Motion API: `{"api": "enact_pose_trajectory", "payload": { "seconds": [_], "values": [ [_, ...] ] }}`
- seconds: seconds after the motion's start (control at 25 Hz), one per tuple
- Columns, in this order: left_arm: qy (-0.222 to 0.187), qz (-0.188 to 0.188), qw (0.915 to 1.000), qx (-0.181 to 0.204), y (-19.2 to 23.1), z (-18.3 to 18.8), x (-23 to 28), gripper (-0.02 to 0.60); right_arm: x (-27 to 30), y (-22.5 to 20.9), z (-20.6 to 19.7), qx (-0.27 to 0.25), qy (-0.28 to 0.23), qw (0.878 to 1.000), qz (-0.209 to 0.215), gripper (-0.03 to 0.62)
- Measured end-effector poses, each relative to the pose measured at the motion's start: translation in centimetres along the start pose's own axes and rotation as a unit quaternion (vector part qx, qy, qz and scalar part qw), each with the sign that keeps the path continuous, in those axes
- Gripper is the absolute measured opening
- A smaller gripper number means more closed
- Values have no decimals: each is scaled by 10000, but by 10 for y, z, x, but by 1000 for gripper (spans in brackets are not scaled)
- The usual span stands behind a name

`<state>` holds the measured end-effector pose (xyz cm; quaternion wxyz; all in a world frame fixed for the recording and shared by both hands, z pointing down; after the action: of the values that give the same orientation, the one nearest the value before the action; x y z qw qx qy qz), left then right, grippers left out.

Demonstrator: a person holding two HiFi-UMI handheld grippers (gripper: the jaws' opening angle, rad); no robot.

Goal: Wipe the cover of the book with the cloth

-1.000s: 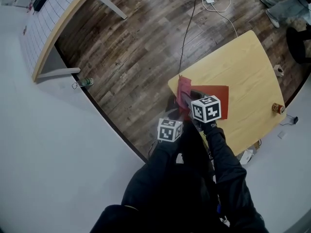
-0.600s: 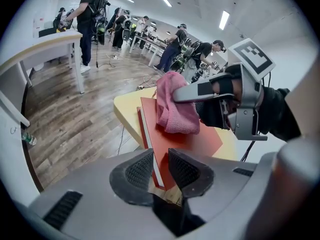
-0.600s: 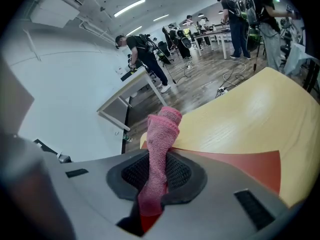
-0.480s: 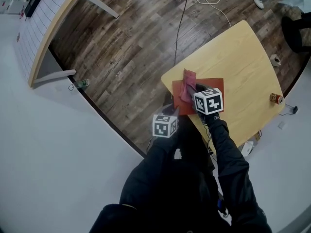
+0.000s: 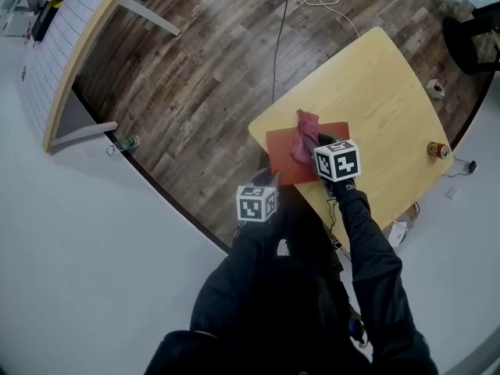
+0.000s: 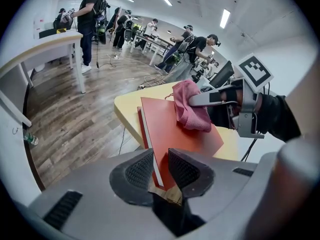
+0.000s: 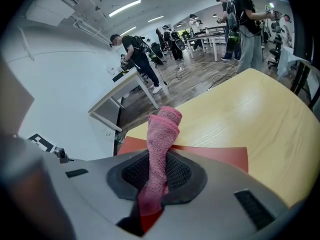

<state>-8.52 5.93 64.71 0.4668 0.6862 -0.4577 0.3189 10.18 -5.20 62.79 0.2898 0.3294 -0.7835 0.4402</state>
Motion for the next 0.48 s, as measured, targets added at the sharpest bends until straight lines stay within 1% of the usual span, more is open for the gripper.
{"api": "enact_pose_trajectory", "payload": {
  "seconds": [0.48],
  "values": [
    [10, 36, 10000, -16, 0, -2, 1, 114, -26, -29, -12, 177, -121, 9992, -339, 75]
  ]
}}
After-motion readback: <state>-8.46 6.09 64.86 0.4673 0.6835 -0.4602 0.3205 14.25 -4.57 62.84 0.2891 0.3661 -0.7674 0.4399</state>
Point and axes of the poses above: the fingertips, and each gripper's own axes: x forward along the fingers, y to its left, z out of its top, the point moved 9 cm from there along -x, backward along the fingers, and after that the axes turned 6 degrees about z, right-handed, at the moved point
